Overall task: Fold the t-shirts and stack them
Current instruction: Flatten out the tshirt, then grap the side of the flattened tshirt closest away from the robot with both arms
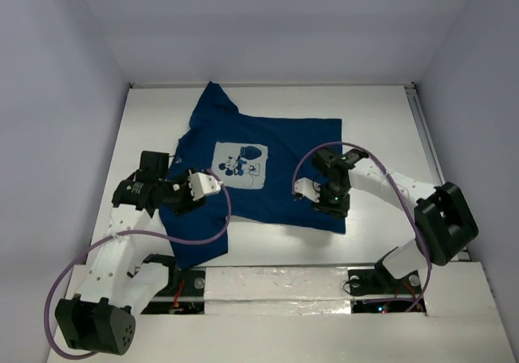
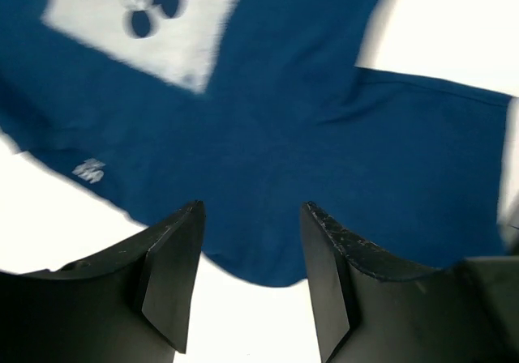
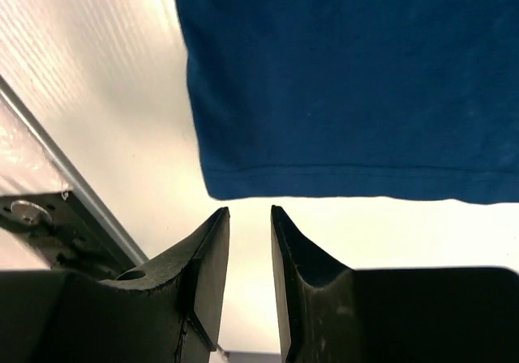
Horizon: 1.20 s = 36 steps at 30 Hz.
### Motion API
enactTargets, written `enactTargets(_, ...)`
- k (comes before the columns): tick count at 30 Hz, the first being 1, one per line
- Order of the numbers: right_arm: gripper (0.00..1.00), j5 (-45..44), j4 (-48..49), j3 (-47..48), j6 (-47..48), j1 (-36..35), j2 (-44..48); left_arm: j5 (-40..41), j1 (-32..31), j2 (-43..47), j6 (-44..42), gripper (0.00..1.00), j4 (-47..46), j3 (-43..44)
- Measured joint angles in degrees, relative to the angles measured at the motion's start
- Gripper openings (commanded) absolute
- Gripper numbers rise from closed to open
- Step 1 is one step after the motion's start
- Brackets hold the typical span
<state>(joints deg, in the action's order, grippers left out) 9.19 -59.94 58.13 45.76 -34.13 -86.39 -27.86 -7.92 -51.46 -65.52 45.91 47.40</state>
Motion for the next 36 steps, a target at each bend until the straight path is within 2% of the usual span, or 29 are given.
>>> enactTargets(6, 0.32, -0.63, -3.5, 1.27, 0.15, -2.95, -3.1, -2.25, -1.66, 0.46, -0.5, 0.47, 3.41, -3.02)
enactTargets(7, 0.27, -0.57, -3.69, 1.55, 0.15, -3.61, -3.98, -2.19, -1.95, 0.48, -0.28, 0.46, 3.06, -3.91)
enactTargets(8, 0.15, -0.59, -3.76, 1.97, 0.11, -4.24, -4.81, -1.92, -2.27, 0.48, 0.33, 0.4, 2.43, -4.9)
enactTargets(10, 0.05, -0.87, -3.21, 2.99, -0.46, -5.03, -5.81, -0.66, -2.62, 0.66, 3.17, 0.36, -1.95, -7.26)
enactTargets(11, 0.04, -1.29, -2.38, 3.45, -1.01, -5.25, -5.92, 0.46, -2.78, 0.68, 4.74, 0.33, -4.79, -8.37)
enactTargets(14, 0.03, -3.26, 2.1, 5.42, -2.71, -5.29, -5.97, 4.26, -2.86, -0.33, 9.4, 0.23, -15.13, -10.91)
enactTargets(17, 0.06, -3.17, 5.16, 7.41, -4.13, -5.22, -6.56, 5.95, -2.86, -6.49, 12.35, 0.18, -22.23, -10.21)
enactTargets(21, 0.02, -2.36, 6.45, 7.72, -4.81, -5.25, -7.72, 6.43, -2.86, -17.31, 14.03, 0.15, -26.67, -7.93)
enactTargets(30, 0.0, -4.04, 10.45, 7.41, -7.26, -5.25, -13.35, 12.35, -2.86, -28.55, 18.88, 0.05, -38.64, -7.74)
enactTargets(36, 0.0, -4.94, 12.48, 8.94, -9.29, -5.25, -16.59, 17.49, -2.89, -37.9, 21.59, 0.02, -45.13, -3.48)
